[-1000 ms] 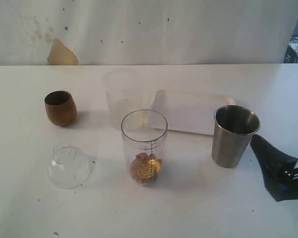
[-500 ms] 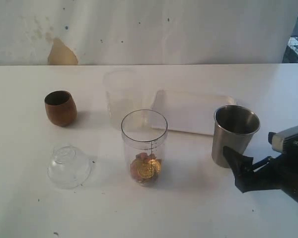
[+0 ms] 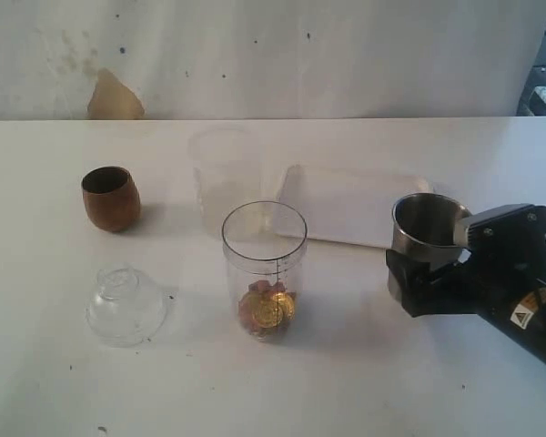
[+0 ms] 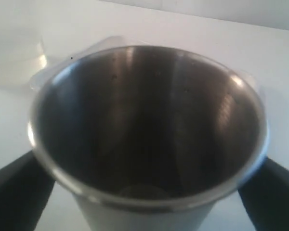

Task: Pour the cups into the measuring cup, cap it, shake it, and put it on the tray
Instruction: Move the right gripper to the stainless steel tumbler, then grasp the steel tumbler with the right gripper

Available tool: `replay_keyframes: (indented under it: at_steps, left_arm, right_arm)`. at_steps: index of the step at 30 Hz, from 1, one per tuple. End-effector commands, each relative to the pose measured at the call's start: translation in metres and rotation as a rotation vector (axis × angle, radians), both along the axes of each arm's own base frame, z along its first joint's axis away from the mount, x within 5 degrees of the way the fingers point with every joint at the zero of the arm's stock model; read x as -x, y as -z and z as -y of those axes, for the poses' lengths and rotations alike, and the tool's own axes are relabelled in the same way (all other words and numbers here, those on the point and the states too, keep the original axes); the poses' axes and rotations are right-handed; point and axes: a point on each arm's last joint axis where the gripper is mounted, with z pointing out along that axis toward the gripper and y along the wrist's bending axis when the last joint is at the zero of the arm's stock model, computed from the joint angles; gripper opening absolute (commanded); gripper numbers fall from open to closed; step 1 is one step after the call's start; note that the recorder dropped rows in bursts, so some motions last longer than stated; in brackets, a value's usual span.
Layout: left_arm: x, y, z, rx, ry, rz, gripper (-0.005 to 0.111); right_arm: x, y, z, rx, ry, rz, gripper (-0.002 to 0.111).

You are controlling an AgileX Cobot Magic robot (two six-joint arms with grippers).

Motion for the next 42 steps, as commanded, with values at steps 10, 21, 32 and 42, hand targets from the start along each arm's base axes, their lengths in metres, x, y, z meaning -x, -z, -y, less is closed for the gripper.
replay_keyframes:
  at_steps: [10, 21, 32, 42]
  left_arm:
    - [0.0, 0.001, 0.0, 0.003, 0.0, -0.002, 0.002]
    - [0.0, 0.001, 0.0, 0.003, 0.0, -0.002, 0.002]
    - [0.0, 0.001, 0.0, 0.003, 0.0, -0.002, 0.002]
    - [0.0, 0.001, 0.0, 0.003, 0.0, -0.002, 0.002]
  right_arm:
    - [-0.017, 0.016, -0.001, -0.022, -0.006, 0.044, 0.093]
    - [-0.025, 0.029, -0.001, -0.023, -0.005, 0.017, 0.093]
    - [-0.024, 0.029, -0.003, -0.015, -0.03, 0.019, 0.063]
    - [-0.022, 0.029, -0.009, -0.014, -0.098, 0.016, 0.0]
